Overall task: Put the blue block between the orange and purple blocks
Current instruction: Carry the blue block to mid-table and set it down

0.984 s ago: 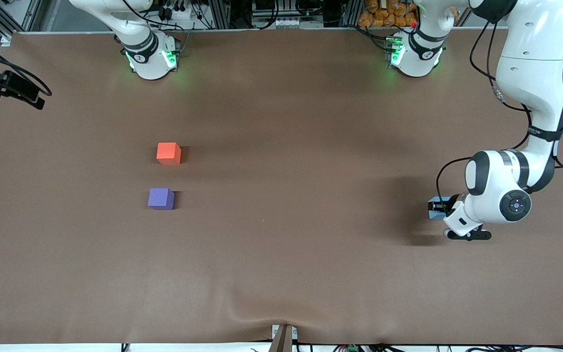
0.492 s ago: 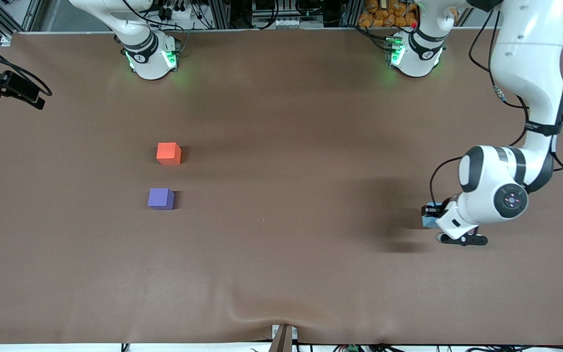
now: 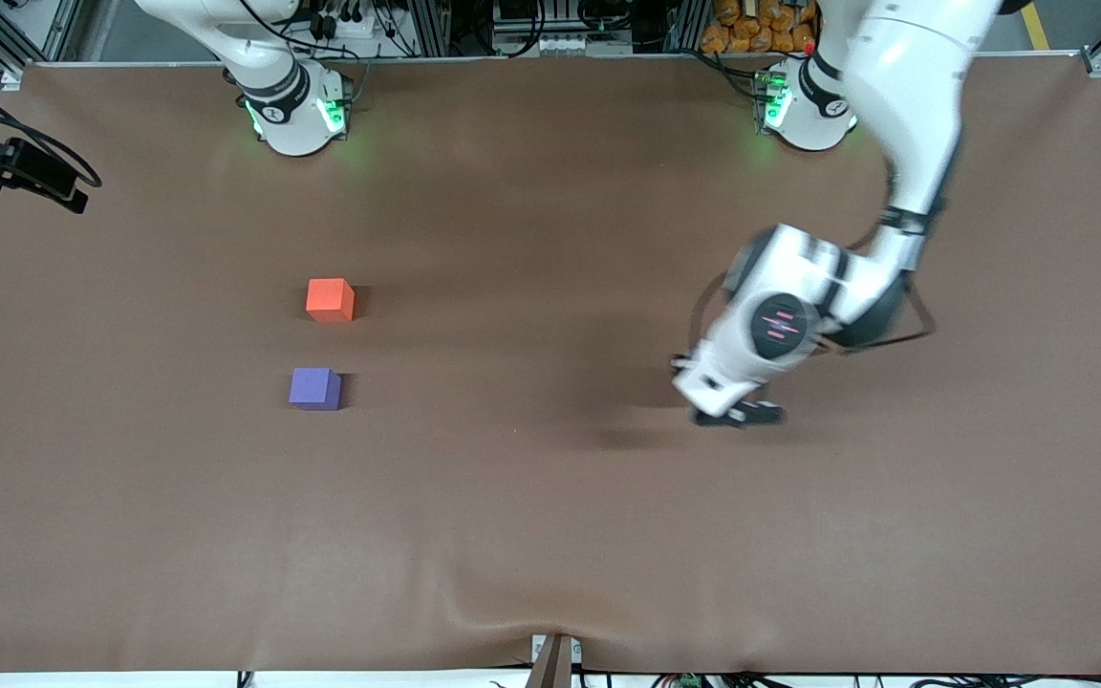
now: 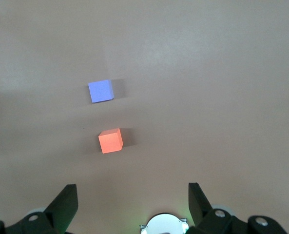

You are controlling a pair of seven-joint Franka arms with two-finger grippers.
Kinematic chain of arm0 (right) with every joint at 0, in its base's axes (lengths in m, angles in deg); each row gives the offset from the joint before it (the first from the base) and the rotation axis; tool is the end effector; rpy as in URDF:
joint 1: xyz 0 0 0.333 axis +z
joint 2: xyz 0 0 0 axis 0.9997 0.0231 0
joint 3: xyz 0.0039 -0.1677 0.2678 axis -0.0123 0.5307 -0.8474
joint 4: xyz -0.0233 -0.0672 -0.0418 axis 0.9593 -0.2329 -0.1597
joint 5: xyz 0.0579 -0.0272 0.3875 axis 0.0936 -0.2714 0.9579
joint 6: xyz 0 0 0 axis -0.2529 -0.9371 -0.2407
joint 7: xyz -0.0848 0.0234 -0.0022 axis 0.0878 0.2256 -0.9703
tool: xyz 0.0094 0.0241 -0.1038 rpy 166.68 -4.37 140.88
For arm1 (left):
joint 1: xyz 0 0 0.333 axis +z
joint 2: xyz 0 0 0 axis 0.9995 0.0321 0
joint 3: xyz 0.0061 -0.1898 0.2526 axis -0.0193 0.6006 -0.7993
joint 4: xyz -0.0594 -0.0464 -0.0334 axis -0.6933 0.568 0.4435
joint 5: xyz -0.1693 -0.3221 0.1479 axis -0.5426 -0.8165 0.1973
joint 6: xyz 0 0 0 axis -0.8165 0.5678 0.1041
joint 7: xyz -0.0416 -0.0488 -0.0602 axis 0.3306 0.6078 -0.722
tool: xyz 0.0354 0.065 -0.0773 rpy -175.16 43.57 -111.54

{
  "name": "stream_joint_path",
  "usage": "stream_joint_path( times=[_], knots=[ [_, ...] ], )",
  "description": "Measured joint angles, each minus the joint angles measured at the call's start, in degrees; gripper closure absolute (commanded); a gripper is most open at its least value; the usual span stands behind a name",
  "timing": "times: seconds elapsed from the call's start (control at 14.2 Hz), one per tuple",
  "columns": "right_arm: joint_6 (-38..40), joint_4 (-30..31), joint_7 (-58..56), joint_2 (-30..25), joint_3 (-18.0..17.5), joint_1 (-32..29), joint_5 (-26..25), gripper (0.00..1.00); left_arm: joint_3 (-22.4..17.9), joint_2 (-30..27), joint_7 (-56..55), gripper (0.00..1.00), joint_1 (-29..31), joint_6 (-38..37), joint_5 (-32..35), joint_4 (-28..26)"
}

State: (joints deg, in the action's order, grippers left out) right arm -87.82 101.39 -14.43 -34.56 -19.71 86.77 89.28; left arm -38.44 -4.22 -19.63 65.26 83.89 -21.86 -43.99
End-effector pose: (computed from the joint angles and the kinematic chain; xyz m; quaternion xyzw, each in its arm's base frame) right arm 0.5159 0.0034 0.6730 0.9955 -0.0837 -0.0432 0.0039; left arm 0.5725 -0.3455 0.2743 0.9961 0.0261 -0.0844 0.0069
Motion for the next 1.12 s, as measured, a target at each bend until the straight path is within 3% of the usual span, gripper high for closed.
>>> stream_joint_path(
  times=[0.42, 0.63, 0.7, 0.77, 0.84, 0.91, 1.12],
  knots=[
    [0.11, 0.03, 0.21, 0.00, 0.16, 0.00, 0.00, 0.00, 0.07, 8.81, -16.31, 0.69, -16.88, 0.62, -3.59, 10.99],
    [0.11, 0.03, 0.27, 0.00, 0.16, 0.00, 0.01, 0.00, -0.18, 12.67, -17.56, 0.57, -22.14, 2.52, -3.59, 14.34],
    [0.11, 0.03, 0.27, 0.00, 0.16, 0.00, 0.01, 0.00, -0.34, 13.80, -17.56, 0.52, -23.27, 3.74, -3.59, 14.74],
    [0.11, 0.03, 0.29, 0.00, 0.16, 0.00, 0.01, 0.00, -0.43, 14.77, -17.55, 0.38, -23.88, 4.80, -3.59, 14.91],
    [0.11, 0.04, 0.30, 0.00, 0.16, 0.00, 0.01, 0.00, -0.44, 15.56, -17.52, 0.08, -24.27, 5.52, -3.59, 15.02],
    [0.12, 0.06, 0.30, 0.02, 0.16, 0.00, 0.01, 0.00, -0.46, 16.17, -17.47, 0.00, -24.55, 5.90, -3.59, 15.10],
    [0.13, 0.20, 0.30, 0.38, 0.08, 0.01, 0.02, 0.00, -0.50, 16.43, -17.32, 0.00, -24.99, 6.08, -0.69, 15.93]
  ],
)
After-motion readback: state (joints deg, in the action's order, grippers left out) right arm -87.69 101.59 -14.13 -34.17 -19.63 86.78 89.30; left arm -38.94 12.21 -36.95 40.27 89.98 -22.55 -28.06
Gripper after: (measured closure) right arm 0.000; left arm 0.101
